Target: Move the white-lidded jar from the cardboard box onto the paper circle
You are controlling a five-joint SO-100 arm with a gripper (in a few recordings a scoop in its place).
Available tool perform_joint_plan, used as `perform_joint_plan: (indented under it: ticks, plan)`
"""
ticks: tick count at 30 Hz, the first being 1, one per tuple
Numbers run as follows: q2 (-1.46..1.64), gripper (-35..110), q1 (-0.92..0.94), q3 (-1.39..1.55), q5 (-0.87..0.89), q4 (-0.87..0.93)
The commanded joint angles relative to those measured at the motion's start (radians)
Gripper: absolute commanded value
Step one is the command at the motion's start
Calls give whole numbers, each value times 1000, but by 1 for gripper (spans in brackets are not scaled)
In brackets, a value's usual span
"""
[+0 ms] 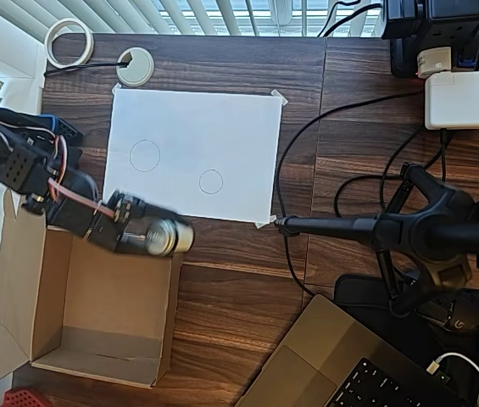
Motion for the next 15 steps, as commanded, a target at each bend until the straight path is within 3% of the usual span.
perform_joint_plan:
  ticks: [1, 5, 15]
  plan:
    - [152, 2, -94, 92, -31, -8]
    - [140, 2, -129, 218, -61, -31]
    - [-25, 2, -98, 334, -120, -328]
